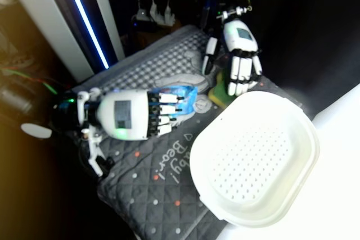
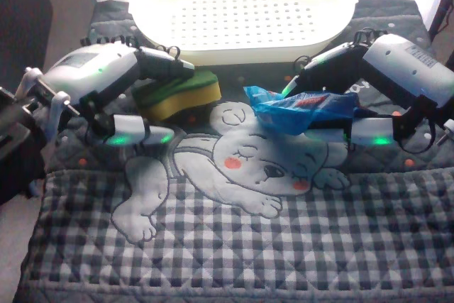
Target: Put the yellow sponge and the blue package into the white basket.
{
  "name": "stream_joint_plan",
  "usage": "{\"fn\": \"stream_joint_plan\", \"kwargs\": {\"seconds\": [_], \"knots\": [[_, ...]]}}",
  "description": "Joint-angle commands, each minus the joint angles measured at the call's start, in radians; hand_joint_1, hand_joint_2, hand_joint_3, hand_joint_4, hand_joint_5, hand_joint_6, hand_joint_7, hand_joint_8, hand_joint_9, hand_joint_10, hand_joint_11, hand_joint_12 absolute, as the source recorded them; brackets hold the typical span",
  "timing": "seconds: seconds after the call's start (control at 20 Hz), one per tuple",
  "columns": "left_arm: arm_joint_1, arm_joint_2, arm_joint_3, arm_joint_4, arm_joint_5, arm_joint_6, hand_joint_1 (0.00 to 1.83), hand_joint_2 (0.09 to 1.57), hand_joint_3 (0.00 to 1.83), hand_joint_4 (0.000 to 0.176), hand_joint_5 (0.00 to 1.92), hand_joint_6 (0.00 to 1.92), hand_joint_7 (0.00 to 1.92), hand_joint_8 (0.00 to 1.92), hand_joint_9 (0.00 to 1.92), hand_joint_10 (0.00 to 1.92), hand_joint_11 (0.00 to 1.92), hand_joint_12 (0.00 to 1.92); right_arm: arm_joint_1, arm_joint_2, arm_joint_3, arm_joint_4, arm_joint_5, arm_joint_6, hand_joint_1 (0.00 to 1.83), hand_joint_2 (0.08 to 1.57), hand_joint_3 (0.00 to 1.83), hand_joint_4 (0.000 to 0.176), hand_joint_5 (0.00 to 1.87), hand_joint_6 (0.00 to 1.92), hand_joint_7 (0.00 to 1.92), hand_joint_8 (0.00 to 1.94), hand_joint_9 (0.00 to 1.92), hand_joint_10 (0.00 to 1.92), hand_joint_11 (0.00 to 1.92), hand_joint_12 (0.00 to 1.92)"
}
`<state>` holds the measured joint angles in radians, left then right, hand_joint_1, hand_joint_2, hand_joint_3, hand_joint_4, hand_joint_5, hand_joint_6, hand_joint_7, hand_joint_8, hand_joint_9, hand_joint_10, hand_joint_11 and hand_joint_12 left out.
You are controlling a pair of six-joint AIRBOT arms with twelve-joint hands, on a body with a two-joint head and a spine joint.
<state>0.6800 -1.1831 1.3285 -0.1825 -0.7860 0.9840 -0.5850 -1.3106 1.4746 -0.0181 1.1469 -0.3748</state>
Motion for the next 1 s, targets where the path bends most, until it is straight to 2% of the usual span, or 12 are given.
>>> {"fn": "stream_joint_plan", "kwargs": {"seconds": [0.0,0.05,0.15,0.3,0.4,0.45,0.5,0.65,0.7,0.75,0.8,0.95], "knots": [[0.001,-0.002,0.008,0.001,-0.039,0.004,1.34,1.10,0.00,0.000,0.87,0.00,1.00,0.73,0.98,0.03,0.59,0.97,-0.004,0.004,0.000,0.028,0.109,0.019,1.29,1.05,0.00,0.000,1.06,0.71,1.24,0.69,1.48,0.02,1.28,0.54],[0.001,-0.004,0.013,-0.001,-0.034,0.004,1.37,1.11,0.00,0.000,0.89,0.73,1.05,0.85,0.95,0.98,0.49,1.16,-0.004,0.004,0.000,0.028,0.109,0.019,1.29,1.05,0.00,0.000,1.05,0.72,1.25,0.69,1.49,0.02,1.28,0.54],[0.001,-0.008,0.021,-0.011,-0.027,0.004,1.38,1.09,0.00,0.000,0.94,0.88,1.03,0.88,0.97,1.16,0.67,1.14,-0.006,0.003,0.000,0.029,0.109,0.019,1.29,1.05,0.00,0.000,1.03,0.77,1.26,0.65,1.49,0.02,1.27,0.54],[0.001,-0.008,0.022,-0.019,-0.029,0.001,1.39,1.07,0.00,0.000,1.07,0.69,0.99,0.86,1.07,1.05,0.93,1.02,-0.009,0.002,-0.001,0.031,0.109,0.019,1.28,1.06,0.00,0.000,1.00,0.85,1.26,0.61,1.47,0.01,1.28,0.49],[0.000,0.000,0.011,-0.016,-0.052,-0.004,1.39,1.06,0.00,0.000,1.16,0.41,1.02,0.95,1.06,1.10,0.86,1.14,-0.012,0.003,0.001,0.032,0.109,0.019,1.28,1.05,0.00,0.000,1.03,0.80,1.26,0.62,1.49,0.00,1.31,0.46],[0.000,0.011,-0.001,-0.008,-0.080,-0.016,1.29,1.07,0.00,0.000,1.21,0.38,1.00,1.10,0.97,0.87,0.78,1.23,-0.012,0.005,0.003,0.032,0.109,0.019,1.29,1.05,0.00,0.000,1.03,0.78,1.26,0.64,1.49,0.01,1.31,0.46],[-0.003,0.023,-0.012,0.003,-0.112,-0.029,1.36,1.10,0.01,0.000,1.15,0.44,0.94,1.11,0.89,1.22,0.73,1.35,-0.012,0.009,0.003,0.032,0.109,0.019,1.28,1.06,0.00,0.000,1.00,0.80,1.21,0.74,1.47,0.00,1.29,0.50],[-0.073,0.074,-0.054,0.076,-0.217,-0.035,1.28,1.06,0.00,0.000,1.29,0.24,1.00,1.14,0.93,0.90,0.72,1.52,-0.011,0.033,0.000,0.032,0.168,0.026,1.30,1.04,0.00,0.000,1.11,0.59,1.27,0.68,1.57,0.05,1.23,0.95],[-0.099,0.086,-0.063,0.098,-0.240,-0.035,1.36,1.10,0.00,0.000,1.13,0.47,0.95,1.09,0.91,1.22,0.64,1.52,-0.011,0.047,-0.001,0.032,0.187,0.030,1.28,1.03,0.00,0.000,1.12,0.65,1.30,0.56,1.52,0.02,1.13,0.94],[-0.128,0.099,-0.074,0.123,-0.266,-0.035,1.38,1.09,0.00,0.000,1.10,0.53,0.97,1.03,0.96,1.22,0.77,1.41,-0.011,0.066,-0.005,0.032,0.211,0.033,1.27,1.03,0.00,0.000,1.11,0.68,1.29,0.54,1.49,0.01,1.10,0.87],[-0.154,0.112,-0.084,0.145,-0.289,-0.035,1.39,1.05,0.00,0.000,1.14,0.58,1.08,0.78,1.05,1.08,0.87,1.29,-0.011,0.082,-0.008,0.032,0.236,0.033,1.37,1.04,0.00,0.000,1.14,0.57,1.23,0.44,1.17,0.86,1.00,0.94],[-0.215,0.117,-0.087,0.174,-0.336,-0.034,1.40,1.03,0.00,0.000,1.16,0.57,1.14,0.71,1.07,0.99,0.83,1.22,0.004,0.086,0.003,0.069,0.283,0.032,1.39,1.06,0.00,0.000,0.97,0.75,1.16,0.57,1.10,1.05,1.04,0.84]]}}
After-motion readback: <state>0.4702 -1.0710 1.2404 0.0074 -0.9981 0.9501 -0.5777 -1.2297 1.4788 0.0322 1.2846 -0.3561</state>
